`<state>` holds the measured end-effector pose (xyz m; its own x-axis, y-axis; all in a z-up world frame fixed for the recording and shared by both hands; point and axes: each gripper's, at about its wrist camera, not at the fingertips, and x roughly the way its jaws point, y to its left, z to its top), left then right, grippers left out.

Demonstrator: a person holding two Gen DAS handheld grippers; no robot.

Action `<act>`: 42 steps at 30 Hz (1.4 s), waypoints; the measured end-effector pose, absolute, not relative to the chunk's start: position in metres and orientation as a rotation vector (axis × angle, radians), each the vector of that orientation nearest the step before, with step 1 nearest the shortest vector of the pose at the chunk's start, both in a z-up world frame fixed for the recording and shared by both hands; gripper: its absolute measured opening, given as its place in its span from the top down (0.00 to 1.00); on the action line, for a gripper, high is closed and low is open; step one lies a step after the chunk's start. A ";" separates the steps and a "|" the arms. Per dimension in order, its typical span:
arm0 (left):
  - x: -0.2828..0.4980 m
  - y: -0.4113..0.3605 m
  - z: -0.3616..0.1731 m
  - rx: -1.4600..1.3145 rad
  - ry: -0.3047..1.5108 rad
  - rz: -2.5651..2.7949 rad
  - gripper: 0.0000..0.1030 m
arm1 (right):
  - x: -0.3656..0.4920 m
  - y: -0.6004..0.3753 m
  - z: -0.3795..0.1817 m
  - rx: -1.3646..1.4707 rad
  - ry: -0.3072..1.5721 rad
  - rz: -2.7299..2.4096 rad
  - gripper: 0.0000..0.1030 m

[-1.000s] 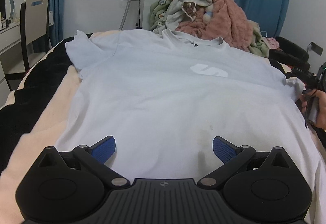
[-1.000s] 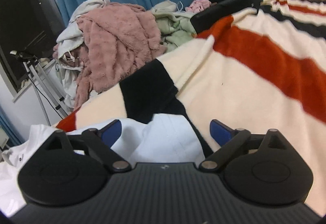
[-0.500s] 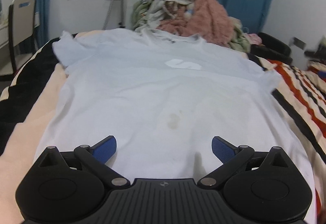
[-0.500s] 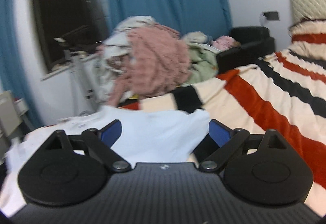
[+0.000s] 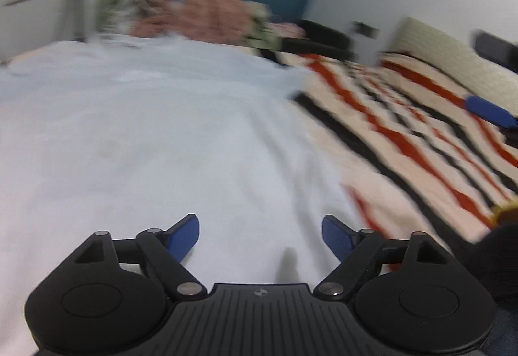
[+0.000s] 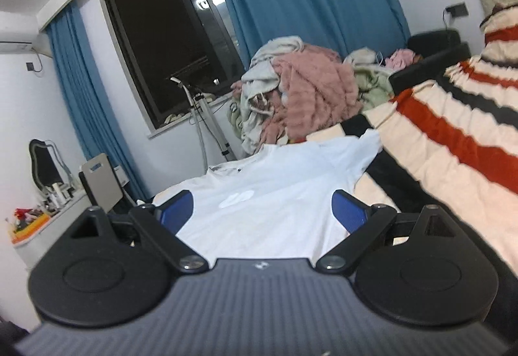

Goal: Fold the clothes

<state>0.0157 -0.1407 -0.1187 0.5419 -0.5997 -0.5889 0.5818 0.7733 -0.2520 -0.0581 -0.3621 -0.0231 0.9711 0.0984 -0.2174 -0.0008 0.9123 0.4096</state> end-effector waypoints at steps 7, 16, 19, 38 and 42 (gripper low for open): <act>-0.006 -0.211 -0.143 0.051 0.742 -0.888 0.43 | -0.068 -0.372 -0.028 0.424 0.204 0.016 0.09; -0.026 -0.259 -0.184 0.313 0.697 -0.904 0.55 | -0.060 -0.392 -0.048 0.583 0.203 0.018 0.09; -0.029 -0.267 -0.184 0.382 0.677 -0.859 0.92 | -0.061 -0.393 -0.050 0.596 0.200 0.015 0.09; 0.017 -0.294 -0.174 0.025 0.946 -0.976 0.70 | -0.065 -0.395 -0.050 0.591 0.176 0.014 0.09; 0.019 -0.280 -0.164 0.006 0.915 -0.921 0.25 | -0.064 -0.394 -0.050 0.579 0.182 0.016 0.09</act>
<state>0.0191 -0.2798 -0.1644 0.2691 -0.6812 -0.6808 0.6859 0.6318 -0.3611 -0.0639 -0.3941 -0.0503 0.9838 0.0664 -0.1664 0.0357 0.8372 0.5457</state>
